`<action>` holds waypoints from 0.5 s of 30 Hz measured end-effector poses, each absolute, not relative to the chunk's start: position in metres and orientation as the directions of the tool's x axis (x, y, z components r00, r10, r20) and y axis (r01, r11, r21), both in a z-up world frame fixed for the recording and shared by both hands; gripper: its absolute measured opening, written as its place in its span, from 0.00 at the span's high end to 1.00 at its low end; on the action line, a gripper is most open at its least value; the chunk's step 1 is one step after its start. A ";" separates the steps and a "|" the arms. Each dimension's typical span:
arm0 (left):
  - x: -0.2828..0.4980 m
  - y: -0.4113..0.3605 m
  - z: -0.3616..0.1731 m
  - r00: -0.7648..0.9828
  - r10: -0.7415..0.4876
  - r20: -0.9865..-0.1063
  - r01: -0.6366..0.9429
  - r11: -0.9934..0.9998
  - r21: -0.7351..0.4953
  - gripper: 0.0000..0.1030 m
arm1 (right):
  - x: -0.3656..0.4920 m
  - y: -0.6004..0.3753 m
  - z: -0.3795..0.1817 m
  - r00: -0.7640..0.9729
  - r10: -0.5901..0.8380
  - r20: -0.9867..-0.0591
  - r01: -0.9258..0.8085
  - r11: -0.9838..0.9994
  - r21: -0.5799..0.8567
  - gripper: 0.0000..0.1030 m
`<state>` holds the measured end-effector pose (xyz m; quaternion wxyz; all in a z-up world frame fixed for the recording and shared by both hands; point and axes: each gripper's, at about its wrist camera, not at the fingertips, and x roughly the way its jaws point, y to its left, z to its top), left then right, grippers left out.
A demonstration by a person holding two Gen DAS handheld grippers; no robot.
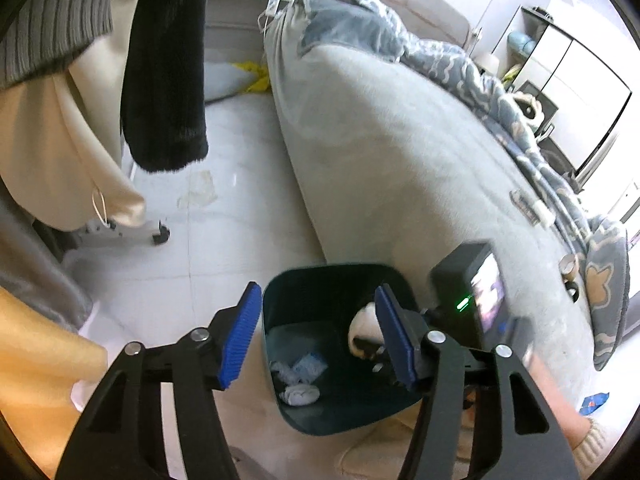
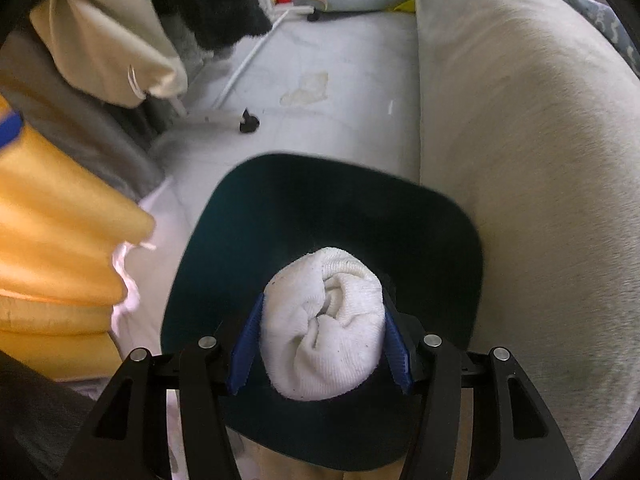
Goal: Collect trash
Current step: 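Open the left gripper to drop the black piece while the right gripper drops the towel, then move both tools back over the bed toward the brown tape roll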
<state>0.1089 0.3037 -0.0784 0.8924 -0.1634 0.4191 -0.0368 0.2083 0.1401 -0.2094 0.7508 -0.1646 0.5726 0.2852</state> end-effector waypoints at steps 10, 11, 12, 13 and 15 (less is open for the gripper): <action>0.104 0.289 -0.037 0.749 -0.219 -0.626 0.002 0.945 -0.328 0.47 | 0.196 0.142 -0.212 0.193 0.169 -0.967 -0.668 0.744 -0.003 0.23; 0.104 0.287 -0.033 0.756 -0.220 -0.616 0.008 0.944 -0.328 0.47 | 0.195 0.139 -0.208 0.199 0.175 -0.964 -0.665 0.747 -0.002 0.23; 0.104 0.286 -0.031 0.762 -0.218 -0.610 0.009 0.945 -0.327 0.47 | 0.195 0.135 -0.204 0.202 0.186 -0.962 -0.661 0.750 0.006 0.23; 0.105 0.283 -0.026 0.770 -0.211 -0.603 0.010 0.947 -0.320 0.47 | 0.195 0.133 -0.201 0.206 0.196 -0.959 -0.659 0.752 0.012 0.23; 0.106 0.280 -0.020 0.782 -0.195 -0.592 0.006 0.952 -0.305 0.47 | 0.195 0.127 -0.191 0.220 0.229 -0.948 -0.651 0.758 0.032 0.23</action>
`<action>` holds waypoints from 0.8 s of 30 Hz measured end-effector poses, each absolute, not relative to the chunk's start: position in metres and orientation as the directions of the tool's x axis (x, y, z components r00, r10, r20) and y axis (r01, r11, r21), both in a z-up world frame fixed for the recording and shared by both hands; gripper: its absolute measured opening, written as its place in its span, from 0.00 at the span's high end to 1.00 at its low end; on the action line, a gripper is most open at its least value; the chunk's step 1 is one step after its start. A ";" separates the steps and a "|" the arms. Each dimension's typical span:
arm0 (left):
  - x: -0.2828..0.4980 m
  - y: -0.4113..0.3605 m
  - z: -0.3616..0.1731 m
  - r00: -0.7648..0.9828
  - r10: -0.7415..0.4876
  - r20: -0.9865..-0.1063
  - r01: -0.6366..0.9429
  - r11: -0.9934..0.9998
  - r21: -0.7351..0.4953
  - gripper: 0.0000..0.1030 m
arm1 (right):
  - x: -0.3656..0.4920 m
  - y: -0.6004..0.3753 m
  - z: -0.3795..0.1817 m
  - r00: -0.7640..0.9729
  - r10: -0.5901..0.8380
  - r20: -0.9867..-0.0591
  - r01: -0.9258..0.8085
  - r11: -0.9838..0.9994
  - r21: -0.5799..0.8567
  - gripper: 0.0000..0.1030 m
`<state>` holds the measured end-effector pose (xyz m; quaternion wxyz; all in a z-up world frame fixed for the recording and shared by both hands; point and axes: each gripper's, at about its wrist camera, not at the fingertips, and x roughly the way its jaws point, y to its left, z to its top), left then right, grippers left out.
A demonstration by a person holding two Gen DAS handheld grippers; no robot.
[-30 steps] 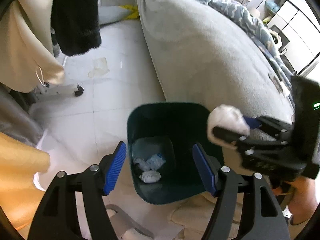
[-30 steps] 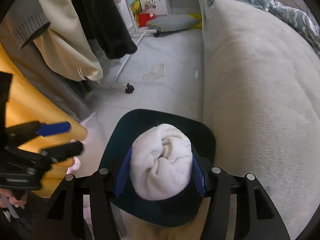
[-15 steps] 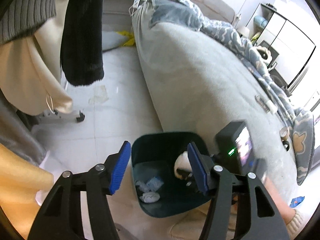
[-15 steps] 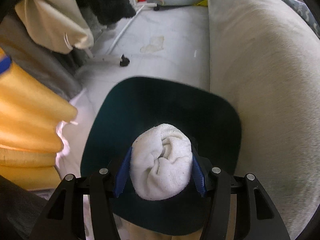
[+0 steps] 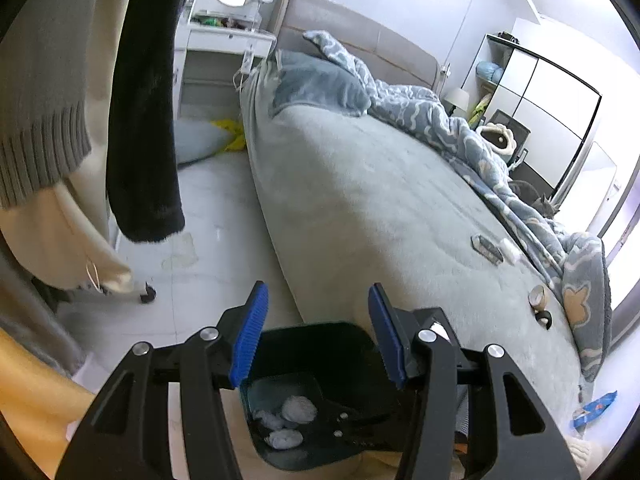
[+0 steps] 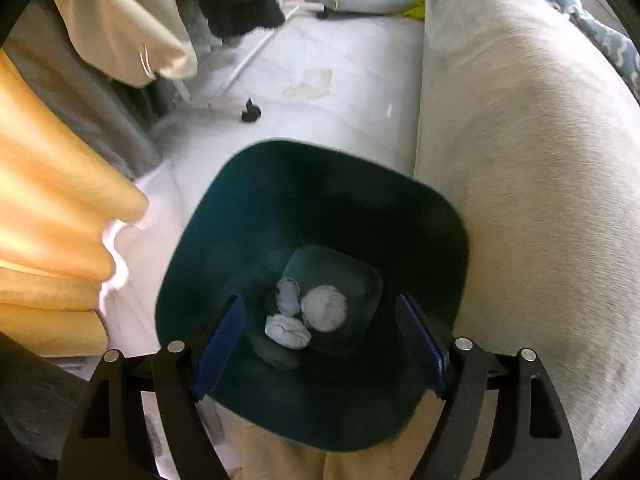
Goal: Collect trash
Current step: 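Move both tools back over the bed toward the brown tape roll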
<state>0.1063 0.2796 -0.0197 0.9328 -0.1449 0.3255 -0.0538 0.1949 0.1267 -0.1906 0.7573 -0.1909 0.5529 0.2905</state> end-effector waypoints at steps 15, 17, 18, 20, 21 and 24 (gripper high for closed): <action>0.126 0.219 0.006 0.807 -0.215 -0.550 0.069 0.960 -0.273 0.43 | 0.211 0.040 -0.099 0.470 0.355 -0.808 -0.498 0.863 0.090 0.20; 0.131 0.210 0.006 0.802 -0.233 -0.551 0.078 0.954 -0.290 0.43 | 0.214 0.028 -0.091 0.491 0.353 -0.797 -0.485 0.870 0.086 0.19; 0.132 0.206 0.006 0.799 -0.239 -0.552 0.081 0.952 -0.295 0.42 | 0.216 0.022 -0.088 0.500 0.349 -0.793 -0.480 0.874 0.082 0.19; 0.137 0.196 0.004 0.793 -0.250 -0.556 0.086 0.949 -0.304 0.41 | 0.219 0.007 -0.080 0.522 0.339 -0.783 -0.463 0.883 0.074 0.18; 0.139 0.192 0.004 0.790 -0.254 -0.558 0.087 0.948 -0.307 0.40 | 0.220 0.000 -0.078 0.528 0.336 -0.779 -0.457 0.886 0.073 0.18; 0.147 0.175 0.000 0.781 -0.258 -0.569 0.088 0.947 -0.308 0.38 | 0.224 -0.021 -0.072 0.545 0.328 -0.772 -0.438 0.896 0.072 0.17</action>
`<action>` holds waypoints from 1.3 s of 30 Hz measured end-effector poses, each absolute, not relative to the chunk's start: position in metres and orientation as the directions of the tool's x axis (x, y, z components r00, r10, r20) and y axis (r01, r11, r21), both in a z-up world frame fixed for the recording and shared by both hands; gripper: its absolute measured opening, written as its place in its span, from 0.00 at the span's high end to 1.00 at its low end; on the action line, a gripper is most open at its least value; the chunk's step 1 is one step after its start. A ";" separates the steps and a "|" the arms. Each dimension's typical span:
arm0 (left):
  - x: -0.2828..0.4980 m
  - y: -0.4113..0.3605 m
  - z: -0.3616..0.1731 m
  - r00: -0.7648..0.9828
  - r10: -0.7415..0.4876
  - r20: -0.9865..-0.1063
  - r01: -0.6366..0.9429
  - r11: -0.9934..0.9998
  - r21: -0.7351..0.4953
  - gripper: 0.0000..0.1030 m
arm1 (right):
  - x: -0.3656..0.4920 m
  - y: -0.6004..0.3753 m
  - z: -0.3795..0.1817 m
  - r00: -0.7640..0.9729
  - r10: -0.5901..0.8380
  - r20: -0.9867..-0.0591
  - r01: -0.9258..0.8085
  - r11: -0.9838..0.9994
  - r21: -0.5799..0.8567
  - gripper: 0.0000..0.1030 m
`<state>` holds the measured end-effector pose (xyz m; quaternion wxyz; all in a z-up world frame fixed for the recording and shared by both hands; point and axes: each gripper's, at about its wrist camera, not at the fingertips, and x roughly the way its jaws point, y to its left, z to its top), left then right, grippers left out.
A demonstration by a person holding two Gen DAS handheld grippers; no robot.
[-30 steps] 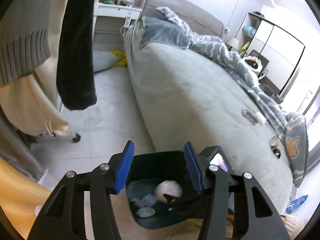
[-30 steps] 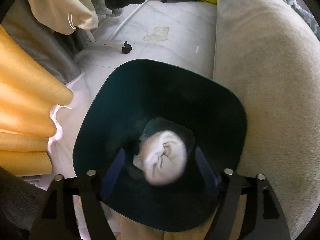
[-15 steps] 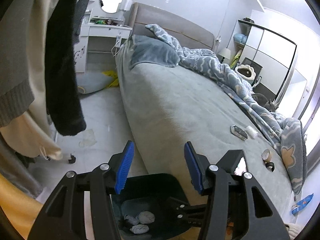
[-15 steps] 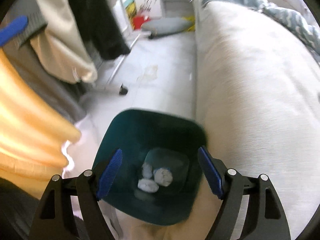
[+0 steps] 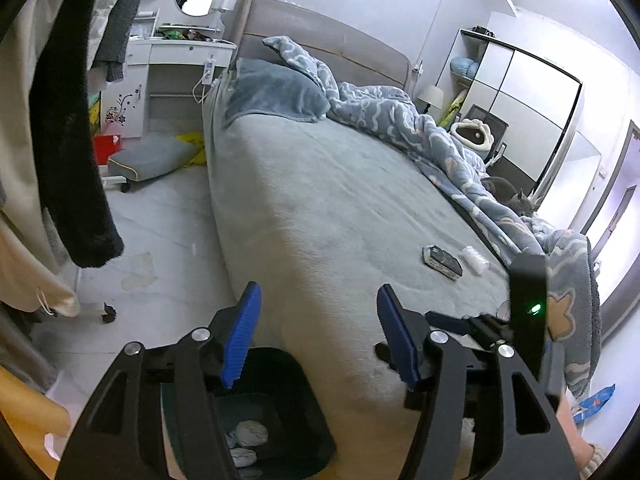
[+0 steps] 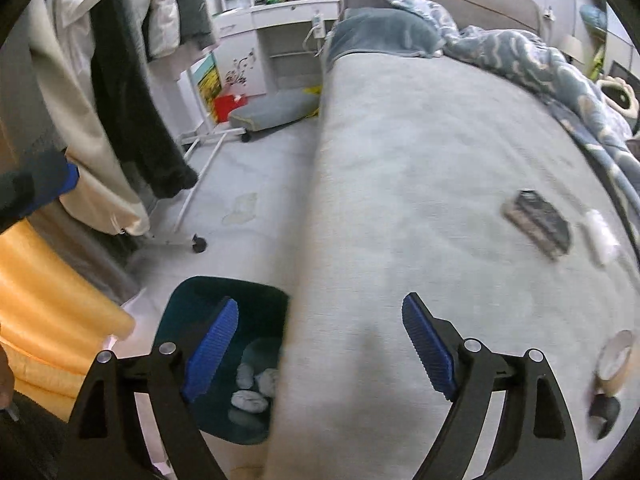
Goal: Collect trash
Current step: 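Move both tools back over the bed toward the brown tape roll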
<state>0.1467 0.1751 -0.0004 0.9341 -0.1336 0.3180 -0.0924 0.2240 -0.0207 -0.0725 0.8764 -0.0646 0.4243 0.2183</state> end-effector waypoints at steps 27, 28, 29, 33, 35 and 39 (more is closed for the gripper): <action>0.172 0.043 -0.026 0.660 -0.379 -0.649 0.272 0.925 -0.265 0.29 | 0.231 -0.200 -0.044 0.612 0.270 -0.744 -0.351 0.935 0.050 0.14; 0.173 0.037 -0.027 0.653 -0.389 -0.650 0.284 0.921 -0.266 0.29 | 0.231 -0.203 -0.044 0.610 0.268 -0.746 -0.351 0.935 0.049 0.14; 0.173 0.032 -0.027 0.648 -0.394 -0.651 0.292 0.919 -0.265 0.29 | 0.231 -0.207 -0.045 0.607 0.267 -0.748 -0.349 0.936 0.050 0.13; 0.177 0.011 -0.032 0.610 -0.427 -0.668 0.345 0.901 -0.262 0.27 | 0.234 -0.223 -0.052 0.578 0.265 -0.772 -0.351 0.934 0.057 0.13; 0.179 0.000 -0.035 0.593 -0.441 -0.674 0.373 0.892 -0.255 0.27 | 0.235 -0.230 -0.055 0.572 0.262 -0.778 -0.347 0.936 0.060 0.13; 0.183 -0.016 -0.041 0.557 -0.474 -0.682 0.411 0.871 -0.270 0.26 | 0.238 -0.238 -0.062 0.555 0.252 -0.793 -0.347 0.936 0.055 0.13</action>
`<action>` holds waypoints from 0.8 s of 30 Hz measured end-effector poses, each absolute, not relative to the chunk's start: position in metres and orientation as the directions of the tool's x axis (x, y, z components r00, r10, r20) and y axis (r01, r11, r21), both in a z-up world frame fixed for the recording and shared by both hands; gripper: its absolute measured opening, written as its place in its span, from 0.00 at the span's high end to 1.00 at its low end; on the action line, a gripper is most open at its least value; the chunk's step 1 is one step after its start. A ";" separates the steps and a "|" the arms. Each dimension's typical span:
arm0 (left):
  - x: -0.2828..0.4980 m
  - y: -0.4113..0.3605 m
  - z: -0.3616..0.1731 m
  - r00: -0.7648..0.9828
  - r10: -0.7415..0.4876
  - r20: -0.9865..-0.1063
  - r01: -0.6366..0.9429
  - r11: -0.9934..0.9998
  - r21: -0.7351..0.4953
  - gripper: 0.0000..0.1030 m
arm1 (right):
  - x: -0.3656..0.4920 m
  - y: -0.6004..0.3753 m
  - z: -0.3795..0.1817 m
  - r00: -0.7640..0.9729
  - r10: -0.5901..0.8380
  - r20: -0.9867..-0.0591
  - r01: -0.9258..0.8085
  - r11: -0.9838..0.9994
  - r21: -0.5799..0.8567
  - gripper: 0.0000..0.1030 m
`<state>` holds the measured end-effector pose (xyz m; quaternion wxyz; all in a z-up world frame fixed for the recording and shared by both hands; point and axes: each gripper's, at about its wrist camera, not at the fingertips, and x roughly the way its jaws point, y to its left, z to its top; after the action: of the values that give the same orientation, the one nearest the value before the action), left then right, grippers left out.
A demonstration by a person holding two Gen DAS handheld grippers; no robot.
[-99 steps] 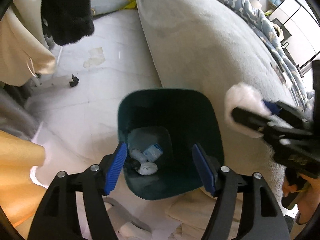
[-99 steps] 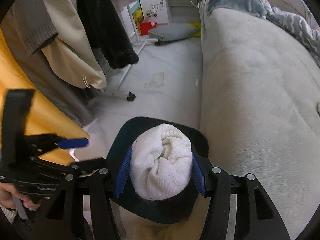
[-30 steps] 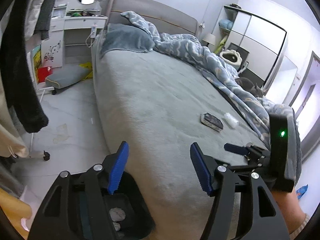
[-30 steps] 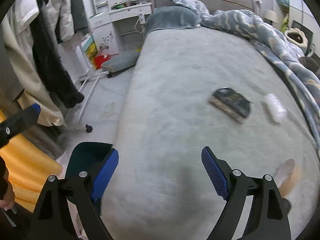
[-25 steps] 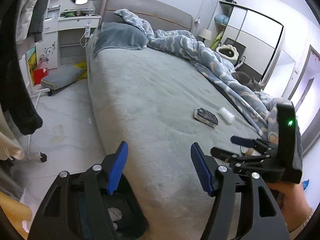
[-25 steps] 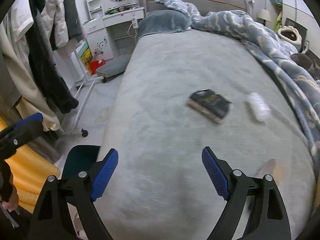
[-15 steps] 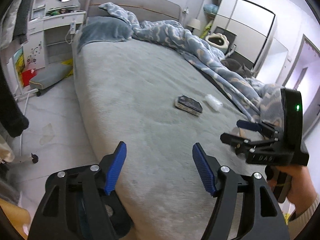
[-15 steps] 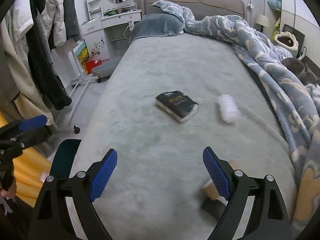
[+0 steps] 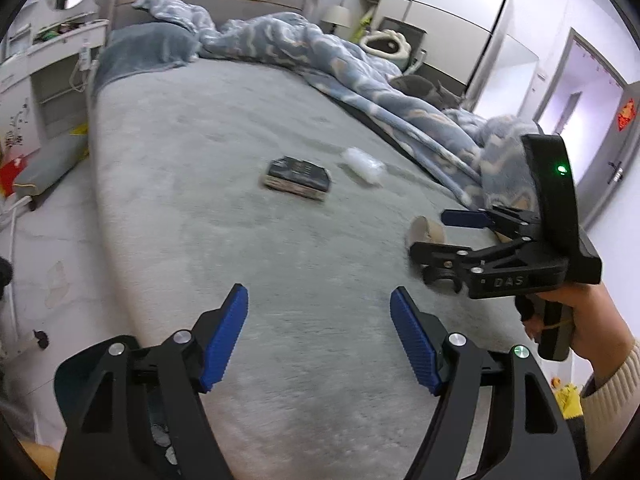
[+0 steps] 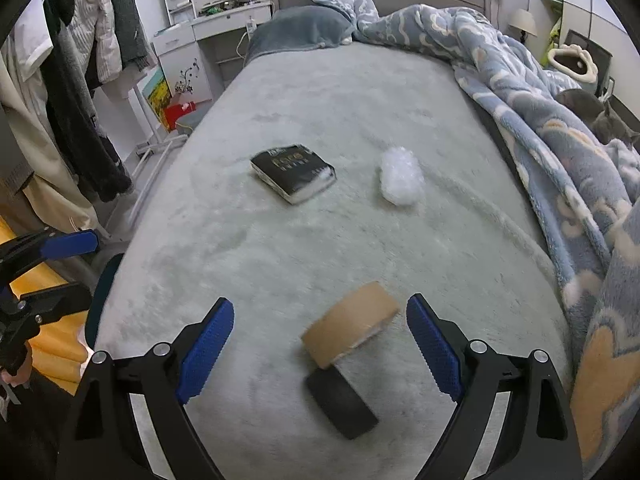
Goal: Collect trash
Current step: 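Move both tools back over the bed toward the brown tape roll, then close the right gripper on the brown tape roll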
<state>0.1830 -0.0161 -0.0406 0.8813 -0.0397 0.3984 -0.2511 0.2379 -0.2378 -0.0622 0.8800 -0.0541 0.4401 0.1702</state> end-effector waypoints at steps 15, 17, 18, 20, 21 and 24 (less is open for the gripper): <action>0.192 -0.090 -0.060 0.398 -0.590 -0.702 0.592 0.750 -0.294 0.26 | 0.260 -0.257 -0.082 0.465 0.271 -0.843 -0.375 0.923 0.089 0.43; 0.194 -0.097 -0.064 0.381 -0.599 -0.704 0.606 0.737 -0.299 0.26 | 0.261 -0.261 -0.079 0.470 0.288 -0.834 -0.378 0.920 0.104 0.44; 0.194 -0.101 -0.065 0.373 -0.602 -0.706 0.612 0.731 -0.300 0.26 | 0.262 -0.263 -0.077 0.473 0.297 -0.829 -0.376 0.920 0.115 0.44; 0.195 -0.111 -0.069 0.357 -0.606 -0.711 0.628 0.719 -0.298 0.27 | 0.264 -0.267 -0.074 0.482 0.301 -0.823 -0.370 0.921 0.120 0.43; 0.195 -0.114 -0.070 0.350 -0.609 -0.711 0.634 0.713 -0.299 0.27 | 0.265 -0.271 -0.072 0.491 0.299 -0.818 -0.364 0.924 0.119 0.43; 0.197 -0.127 -0.072 0.325 -0.626 -0.709 0.649 0.692 -0.314 0.27 | 0.268 -0.281 -0.066 0.512 0.300 -0.805 -0.346 0.930 0.126 0.43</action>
<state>0.1967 -0.1269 -0.0724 0.8138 0.0136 0.4290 -0.3919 0.2683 -0.2807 -0.0661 0.8691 -0.0254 0.4577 0.1858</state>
